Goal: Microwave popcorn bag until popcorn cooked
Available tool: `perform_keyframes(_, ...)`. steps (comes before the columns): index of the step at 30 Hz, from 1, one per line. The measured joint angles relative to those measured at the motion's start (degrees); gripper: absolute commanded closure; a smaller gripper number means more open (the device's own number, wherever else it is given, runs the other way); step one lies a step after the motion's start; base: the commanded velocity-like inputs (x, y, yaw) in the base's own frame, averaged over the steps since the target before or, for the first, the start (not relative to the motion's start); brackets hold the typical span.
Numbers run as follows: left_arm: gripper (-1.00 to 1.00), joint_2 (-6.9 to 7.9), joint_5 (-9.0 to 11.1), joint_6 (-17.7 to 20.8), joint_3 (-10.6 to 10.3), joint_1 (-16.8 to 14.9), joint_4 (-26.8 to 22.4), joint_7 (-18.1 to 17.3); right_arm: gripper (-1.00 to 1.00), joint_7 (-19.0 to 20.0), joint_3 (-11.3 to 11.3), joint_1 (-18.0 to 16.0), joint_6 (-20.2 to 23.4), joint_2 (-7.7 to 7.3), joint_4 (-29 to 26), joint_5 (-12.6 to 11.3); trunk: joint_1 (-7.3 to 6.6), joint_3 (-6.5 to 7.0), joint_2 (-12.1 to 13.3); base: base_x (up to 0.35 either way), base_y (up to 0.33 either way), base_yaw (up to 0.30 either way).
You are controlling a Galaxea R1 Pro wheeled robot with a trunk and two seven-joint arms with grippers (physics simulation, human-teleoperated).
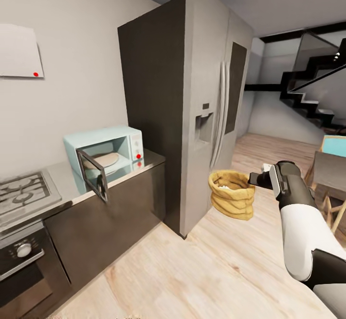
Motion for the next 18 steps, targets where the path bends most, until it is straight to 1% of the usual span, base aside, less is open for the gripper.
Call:
perform_keyframes(7,-1.0,-0.08,0.0,0.01,0.07,0.0,-0.19,-0.02,1.0,0.0,0.0,0.0,0.0,0.01,0.0,0.01,0.0,0.0,0.0,0.001,-0.001,0.268)
perform_keyframes(10,-1.0,-0.44,0.0,0.01,0.06,0.0,-0.2,0.02,1.0,-0.03,0.0,0.0,0.0,0.01,0.0,0.0,0.0,0.0,0.0,0.0,-0.018,0.268)
perform_keyframes(13,-1.0,-0.59,0.0,0.01,0.01,0.0,-0.19,-0.04,1.0,-0.03,-0.01,-0.01,0.01,0.03,0.0,0.01,0.01,0.0,-0.01,0.0,-0.207,0.268)
perform_keyframes(18,-1.0,-0.61,-0.01,0.01,0.0,0.0,-0.18,-0.05,1.0,-0.05,-0.01,-0.01,0.01,0.03,0.0,0.01,0.01,0.0,-0.01,0.0,-0.274,0.268)
